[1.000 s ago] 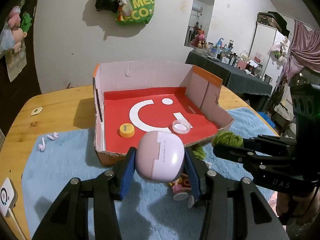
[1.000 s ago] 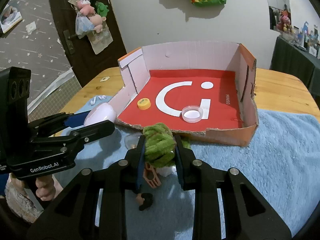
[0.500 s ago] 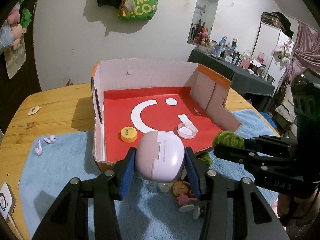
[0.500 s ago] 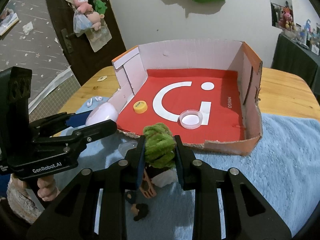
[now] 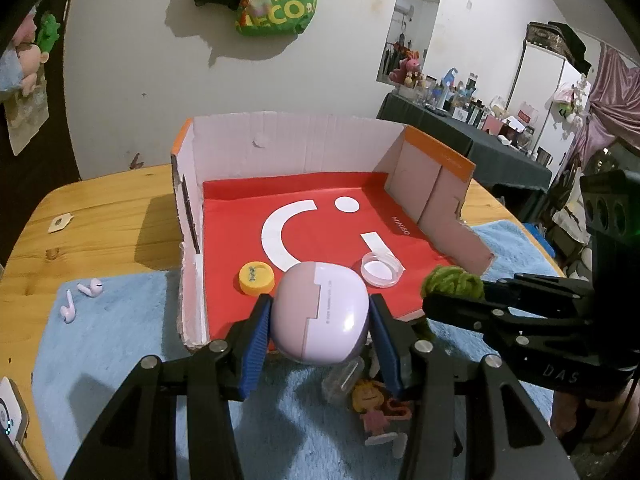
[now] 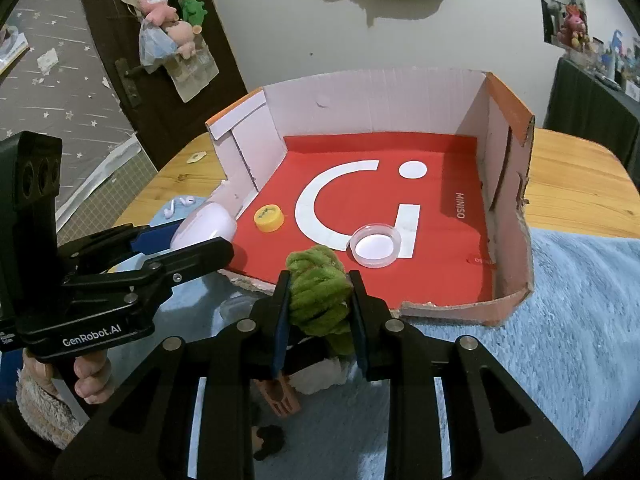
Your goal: Organize objects
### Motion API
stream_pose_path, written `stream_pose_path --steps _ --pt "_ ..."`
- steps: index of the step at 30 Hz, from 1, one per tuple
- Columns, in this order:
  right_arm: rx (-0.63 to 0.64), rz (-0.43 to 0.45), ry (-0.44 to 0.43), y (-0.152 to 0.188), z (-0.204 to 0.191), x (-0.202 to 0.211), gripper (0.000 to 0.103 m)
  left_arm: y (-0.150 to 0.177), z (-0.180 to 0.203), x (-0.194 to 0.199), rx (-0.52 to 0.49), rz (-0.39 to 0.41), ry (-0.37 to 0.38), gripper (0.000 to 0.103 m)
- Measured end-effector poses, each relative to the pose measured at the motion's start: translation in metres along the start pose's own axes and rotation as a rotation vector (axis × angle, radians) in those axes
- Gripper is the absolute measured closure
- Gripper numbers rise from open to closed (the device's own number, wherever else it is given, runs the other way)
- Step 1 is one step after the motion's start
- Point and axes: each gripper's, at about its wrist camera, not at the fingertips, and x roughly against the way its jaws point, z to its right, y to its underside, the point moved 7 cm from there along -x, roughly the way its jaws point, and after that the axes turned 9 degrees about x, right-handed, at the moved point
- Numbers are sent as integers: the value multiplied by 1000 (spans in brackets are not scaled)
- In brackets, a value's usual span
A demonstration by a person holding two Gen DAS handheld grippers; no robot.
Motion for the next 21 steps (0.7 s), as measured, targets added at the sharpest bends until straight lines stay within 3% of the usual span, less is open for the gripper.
stream_pose_path --steps 21 --pt "3 -18 -4 -5 4 -13 78 -3 -3 -13 8 -18 -1 53"
